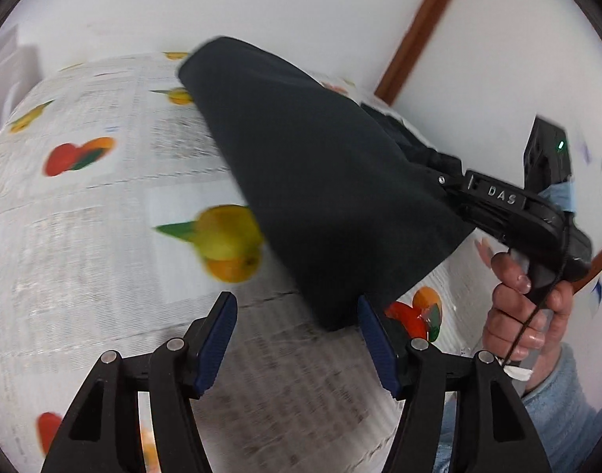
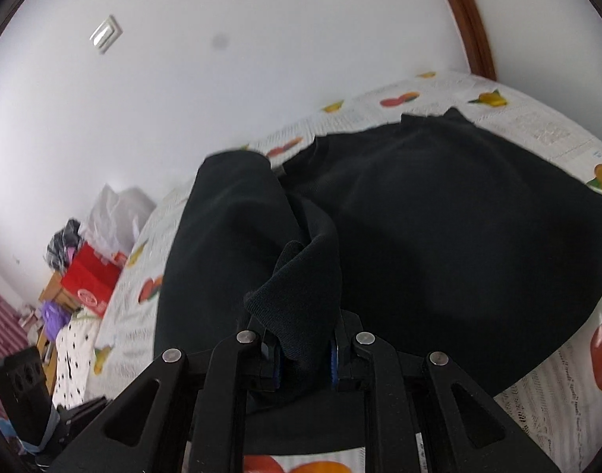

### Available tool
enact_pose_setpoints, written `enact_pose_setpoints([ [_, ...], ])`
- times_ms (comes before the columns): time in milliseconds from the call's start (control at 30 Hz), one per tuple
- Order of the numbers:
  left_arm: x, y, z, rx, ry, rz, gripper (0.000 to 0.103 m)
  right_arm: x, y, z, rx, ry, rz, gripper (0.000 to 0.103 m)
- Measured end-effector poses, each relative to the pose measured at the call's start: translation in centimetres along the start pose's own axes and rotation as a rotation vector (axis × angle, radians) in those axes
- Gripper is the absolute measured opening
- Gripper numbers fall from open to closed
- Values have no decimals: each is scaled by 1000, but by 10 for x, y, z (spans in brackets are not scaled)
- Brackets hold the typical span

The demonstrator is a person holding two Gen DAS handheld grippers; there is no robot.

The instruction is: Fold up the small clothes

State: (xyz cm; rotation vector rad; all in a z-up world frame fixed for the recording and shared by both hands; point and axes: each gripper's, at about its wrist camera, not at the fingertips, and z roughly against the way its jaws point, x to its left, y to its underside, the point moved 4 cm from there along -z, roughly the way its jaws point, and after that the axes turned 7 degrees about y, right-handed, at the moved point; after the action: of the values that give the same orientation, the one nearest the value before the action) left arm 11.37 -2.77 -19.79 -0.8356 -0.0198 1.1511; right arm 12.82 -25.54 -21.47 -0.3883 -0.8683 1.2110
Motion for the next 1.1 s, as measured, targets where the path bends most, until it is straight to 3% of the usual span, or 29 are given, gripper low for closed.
enact_pose_setpoints([
  [100,-15,1,-15,27,-26,-33,61,-2,0,-3,12,-22,19,22],
  [467,-30,-11,-36,0,-133,-85,59,2,-18,-27,67,-93,19,34],
  [567,-34,-9,-37,0,-169,-120,59,2,-22,-40,105,-102,0,32],
  [600,-33,-9,-36,2,-185,-133,59,1,-23,-42,106,-105,-4,22],
  [700,-41,-12,-45,7,-248,-154,60,9,-32,-30,45,-131,59,19],
  [800,-43,-20,-51,12,-263,-129,60,11,-42,-8,-41,-130,125,17],
  [967,-41,-23,-49,-1,-249,-127,60,-26,-58,43,-231,-126,81,16],
  [1033,-43,-23,-49,1,-259,-128,60,-43,-52,47,-230,-130,55,16],
  [1100,-45,-23,-50,-2,-264,-129,59,-51,-40,34,-179,-35,97,16],
])
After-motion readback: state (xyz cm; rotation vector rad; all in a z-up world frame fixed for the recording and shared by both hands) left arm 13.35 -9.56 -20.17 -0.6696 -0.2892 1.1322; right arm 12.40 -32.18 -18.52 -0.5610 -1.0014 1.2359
